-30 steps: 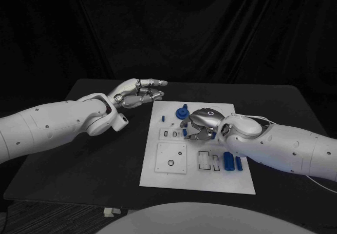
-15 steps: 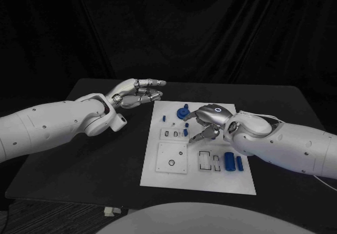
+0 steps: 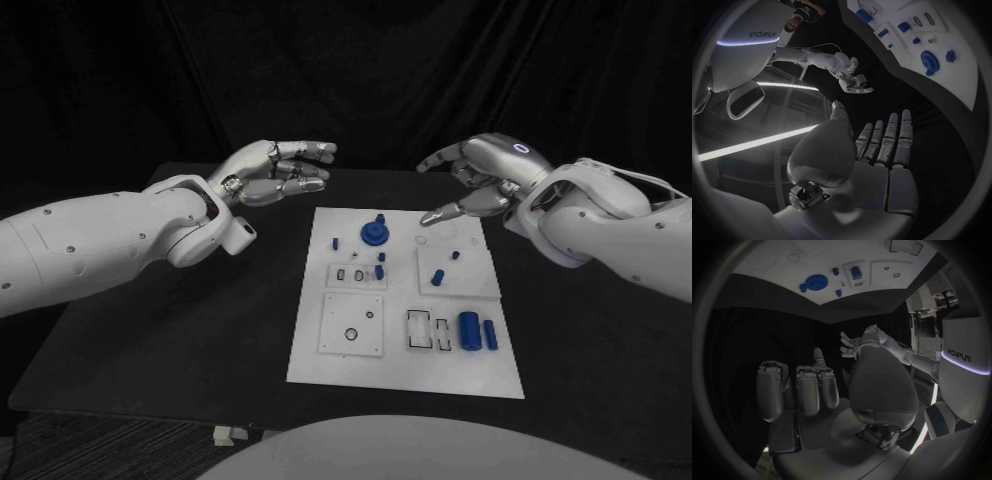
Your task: Assemble the parts on the task board
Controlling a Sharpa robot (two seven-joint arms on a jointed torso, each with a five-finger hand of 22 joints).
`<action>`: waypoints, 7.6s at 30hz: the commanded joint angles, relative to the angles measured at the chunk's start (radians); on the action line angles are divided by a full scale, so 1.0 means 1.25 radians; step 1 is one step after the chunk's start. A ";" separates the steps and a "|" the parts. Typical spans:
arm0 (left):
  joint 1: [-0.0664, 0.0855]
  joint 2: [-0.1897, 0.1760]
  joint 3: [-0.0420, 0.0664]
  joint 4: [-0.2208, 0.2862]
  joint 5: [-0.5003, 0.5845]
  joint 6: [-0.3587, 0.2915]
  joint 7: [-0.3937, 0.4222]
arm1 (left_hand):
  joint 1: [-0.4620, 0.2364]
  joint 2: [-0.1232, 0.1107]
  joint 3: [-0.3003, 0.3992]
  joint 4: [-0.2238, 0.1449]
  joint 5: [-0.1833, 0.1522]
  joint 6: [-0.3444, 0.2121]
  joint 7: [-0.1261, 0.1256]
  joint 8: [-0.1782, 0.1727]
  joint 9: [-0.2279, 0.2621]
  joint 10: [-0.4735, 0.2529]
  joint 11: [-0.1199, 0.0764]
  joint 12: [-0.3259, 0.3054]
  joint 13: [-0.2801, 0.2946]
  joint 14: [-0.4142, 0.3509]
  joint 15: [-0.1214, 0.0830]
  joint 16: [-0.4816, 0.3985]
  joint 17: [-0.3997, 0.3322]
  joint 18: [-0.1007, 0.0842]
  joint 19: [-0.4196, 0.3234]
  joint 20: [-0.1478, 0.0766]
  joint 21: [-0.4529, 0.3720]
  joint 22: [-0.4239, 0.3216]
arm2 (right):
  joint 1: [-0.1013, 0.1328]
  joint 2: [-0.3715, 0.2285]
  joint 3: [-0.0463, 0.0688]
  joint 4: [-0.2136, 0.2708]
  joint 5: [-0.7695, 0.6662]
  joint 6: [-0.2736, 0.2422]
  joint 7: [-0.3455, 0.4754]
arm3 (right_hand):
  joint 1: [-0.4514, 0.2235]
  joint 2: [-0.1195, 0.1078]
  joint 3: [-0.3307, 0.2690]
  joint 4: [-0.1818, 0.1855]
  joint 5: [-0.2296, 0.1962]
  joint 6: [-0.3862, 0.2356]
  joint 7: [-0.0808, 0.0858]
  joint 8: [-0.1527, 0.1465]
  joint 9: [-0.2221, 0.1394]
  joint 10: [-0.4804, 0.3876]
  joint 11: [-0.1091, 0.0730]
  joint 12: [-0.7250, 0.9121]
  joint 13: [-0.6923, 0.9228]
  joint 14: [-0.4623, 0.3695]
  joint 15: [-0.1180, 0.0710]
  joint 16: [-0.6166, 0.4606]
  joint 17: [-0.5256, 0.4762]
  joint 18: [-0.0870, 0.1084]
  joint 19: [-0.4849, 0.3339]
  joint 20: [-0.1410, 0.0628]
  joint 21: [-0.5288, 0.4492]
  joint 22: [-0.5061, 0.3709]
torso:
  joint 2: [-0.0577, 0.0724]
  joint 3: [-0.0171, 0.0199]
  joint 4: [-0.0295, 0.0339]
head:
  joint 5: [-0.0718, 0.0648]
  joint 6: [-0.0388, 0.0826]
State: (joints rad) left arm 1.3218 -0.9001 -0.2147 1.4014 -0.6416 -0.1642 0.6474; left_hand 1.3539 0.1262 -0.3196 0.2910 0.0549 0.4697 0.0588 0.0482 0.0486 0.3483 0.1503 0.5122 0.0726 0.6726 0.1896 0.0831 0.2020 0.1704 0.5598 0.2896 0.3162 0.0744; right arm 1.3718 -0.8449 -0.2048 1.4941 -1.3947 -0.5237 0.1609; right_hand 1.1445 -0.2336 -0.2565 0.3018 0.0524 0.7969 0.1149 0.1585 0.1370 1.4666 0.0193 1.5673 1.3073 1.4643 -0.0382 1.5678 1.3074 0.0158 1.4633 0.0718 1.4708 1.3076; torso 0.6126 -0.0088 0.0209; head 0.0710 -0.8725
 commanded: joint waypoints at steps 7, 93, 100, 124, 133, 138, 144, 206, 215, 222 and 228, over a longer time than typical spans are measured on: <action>0.106 0.049 0.002 0.025 -0.212 0.092 -0.337 | -0.024 -0.024 0.025 -0.002 -0.008 0.234 0.062 0.074 0.039 0.337 -0.001 0.304 0.137 0.334 -0.064 0.223 0.131 0.014 0.244 -0.060 0.142 0.062 | 0.016 -0.050 -0.001 -0.036 0.226 -0.024 0.019 | -0.056 0.163 0.073 -0.008 0.001 0.018 0.008 0.012 -0.003 0.083 0.009 0.003 0.211 0.085 0.006 0.002 0.211 0.010 0.031 0.005 -0.001 0.180 | -0.002 0.0024 0.0004 | -0.001 0.000; 0.049 0.505 0.002 -0.270 -0.208 0.542 -1.029 | -0.186 0.078 0.042 -0.061 0.083 0.519 0.017 0.095 0.198 0.978 -0.108 0.847 1.199 0.719 -0.174 1.190 1.095 -0.132 0.793 -0.164 0.997 1.181 | -0.061 -0.063 -0.001 0.015 0.245 0.035 -0.017 | 0.040 0.250 0.016 -0.012 0.158 0.075 0.012 0.040 -0.017 0.083 0.026 0.003 0.211 0.085 0.021 0.002 0.211 0.005 0.046 0.021 0.019 0.187 | -0.013 0.0449 -0.0130 | 0.012 0.000; 0.040 0.510 0.002 -0.277 -0.208 0.534 -1.023 | -0.181 0.079 0.053 -0.068 0.078 0.517 0.017 0.091 0.199 0.978 -0.108 0.847 1.199 0.719 -0.175 1.190 1.095 -0.132 0.791 -0.164 0.997 1.180 | -0.061 -0.066 -0.001 0.019 0.245 0.029 -0.015 | 0.042 0.250 0.015 -0.012 0.160 0.076 0.012 0.041 -0.017 0.083 0.026 0.003 0.211 0.085 0.021 0.002 0.211 0.006 0.045 0.021 0.017 0.186 | -0.014 0.0450 -0.0128 | 0.008 0.000; 0.027 0.517 0.003 -0.293 -0.208 0.531 -1.023 | -0.158 0.075 0.084 -0.095 0.090 0.519 0.014 0.082 0.205 0.978 -0.109 0.847 1.199 0.719 -0.176 1.190 1.095 -0.132 0.792 -0.165 0.997 1.180 | -0.067 -0.070 -0.001 0.019 0.244 0.029 -0.014 | 0.048 0.249 0.014 -0.013 0.161 0.077 0.012 0.042 -0.017 0.083 0.026 0.003 0.211 0.085 0.021 0.002 0.211 0.006 0.044 0.021 0.016 0.185 | -0.013 0.0448 -0.0127 | 0.004 0.000; 0.026 0.518 0.003 -0.295 -0.208 0.533 -1.022 | -0.142 0.070 0.102 -0.114 0.095 0.523 0.012 0.079 0.208 0.978 -0.111 0.847 1.199 0.719 -0.177 1.190 1.095 -0.131 0.791 -0.166 0.996 1.179 | -0.068 -0.069 -0.001 0.018 0.242 0.029 -0.014 | 0.054 0.249 0.013 -0.014 0.162 0.078 0.012 0.042 -0.017 0.083 0.027 0.003 0.211 0.085 0.021 0.002 0.211 0.007 0.043 0.021 0.014 0.185 | -0.013 0.0451 -0.0131 | 0.003 0.000; 0.026 0.519 0.003 -0.296 -0.208 0.537 -1.021 | -0.122 0.064 0.120 -0.134 0.103 0.525 0.009 0.075 0.211 0.978 -0.113 0.847 1.199 0.719 -0.179 1.190 1.095 -0.131 0.790 -0.168 0.995 1.178 | -0.069 -0.069 -0.001 0.018 0.242 0.028 -0.013 | 0.057 0.249 0.013 -0.014 0.163 0.078 0.013 0.042 -0.017 0.083 0.027 0.003 0.211 0.085 0.021 0.002 0.211 0.007 0.042 0.021 0.012 0.184 | -0.014 0.0449 -0.0126 | 0.003 0.000; 0.025 0.521 0.003 -0.299 -0.208 0.539 -1.019 | -0.122 0.064 0.120 -0.134 0.103 0.525 0.009 0.075 0.211 0.978 -0.113 0.847 1.199 0.719 -0.179 1.190 1.095 -0.131 0.790 -0.168 0.995 1.178 | -0.069 -0.069 -0.001 0.017 0.242 0.028 -0.012 | 0.057 0.249 0.013 -0.014 0.163 0.078 0.013 0.042 -0.017 0.083 0.027 0.003 0.211 0.085 0.021 0.002 0.211 0.007 0.042 0.021 0.012 0.184 | -0.013 0.0450 -0.0130 | 0.004 0.000; 0.035 0.423 0.003 -0.199 -0.208 0.461 -1.046 | -0.078 0.011 0.292 -0.247 0.195 0.533 0.002 0.060 0.238 0.978 -0.120 0.847 1.199 0.719 -0.188 1.190 1.095 -0.128 0.781 -0.176 0.989 1.170 | -0.077 -0.071 -0.001 0.008 0.242 0.040 -0.014 | 0.080 0.248 0.010 -0.016 0.164 0.082 0.013 0.045 -0.017 0.083 0.028 0.003 0.211 0.085 0.022 0.002 0.211 0.012 0.032 0.021 -0.003 0.178 | -0.014 0.0448 -0.0127 | 0.016 0.000; 0.051 0.378 0.003 -0.148 -0.208 0.443 -1.063 | -0.104 0.004 0.312 -0.238 0.187 0.527 0.004 0.054 0.240 0.978 -0.120 0.847 1.199 0.719 -0.188 1.190 1.095 -0.127 0.777 -0.177 0.986 1.166 | -0.081 -0.071 -0.001 0.005 0.242 0.042 -0.014 | 0.082 0.248 0.010 -0.016 0.164 0.082 0.013 0.045 -0.017 0.083 0.028 0.003 0.211 0.085 0.022 0.002 0.211 0.013 0.030 0.022 -0.007 0.177 | -0.014 0.0453 -0.0129 | 0.020 0.000; 0.053 0.361 0.002 -0.131 -0.208 0.429 -1.072 | -0.113 0.001 0.322 -0.235 0.186 0.523 0.005 0.050 0.240 0.978 -0.119 0.847 1.199 0.719 -0.188 1.190 1.095 -0.127 0.776 -0.177 0.985 1.165 | -0.084 -0.072 -0.001 0.004 0.242 0.042 -0.014 | 0.084 0.248 0.010 -0.016 0.165 0.082 0.013 0.044 -0.017 0.083 0.028 0.003 0.211 0.085 0.022 0.002 0.211 0.013 0.029 0.022 -0.007 0.177 | -0.015 0.0454 -0.0120 | 0.023 0.000; 0.052 0.357 0.002 -0.129 -0.208 0.409 -1.080 | -0.136 -0.005 0.335 -0.222 0.157 0.521 0.007 0.045 0.240 0.978 -0.117 0.847 1.199 0.719 -0.187 1.190 1.095 -0.127 0.776 -0.176 0.984 1.165 | -0.089 -0.070 -0.001 0.003 0.242 0.043 -0.013 | 0.085 0.248 0.009 -0.016 0.165 0.081 0.013 0.044 -0.018 0.083 0.028 0.003 0.211 0.085 0.022 0.002 0.211 0.014 0.028 0.022 -0.009 0.176 | -0.015 0.0451 -0.0117 | 0.027 0.000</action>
State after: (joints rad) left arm 1.3846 -0.4536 -0.2127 1.2378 -0.9071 0.3793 -0.6911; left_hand 1.1940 0.1219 0.0961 0.0081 0.2545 1.1291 0.0682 0.1094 0.3474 1.4726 0.0002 1.5714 1.3079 1.4667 -0.0415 1.5681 1.3073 0.0063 1.4657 0.0748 1.5521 1.3076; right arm 1.2638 -0.9323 -0.2068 1.4980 -1.0873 -0.4732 0.1459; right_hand 1.2410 0.0780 -0.2386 0.2800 0.2548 0.8949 0.1310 0.2090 0.1148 1.4664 0.0485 1.5673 1.3073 1.4642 -0.0167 1.5678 1.3078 0.0159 1.4686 0.0913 1.4656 1.3073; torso 0.5942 0.0476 0.0055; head 0.1037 -0.8725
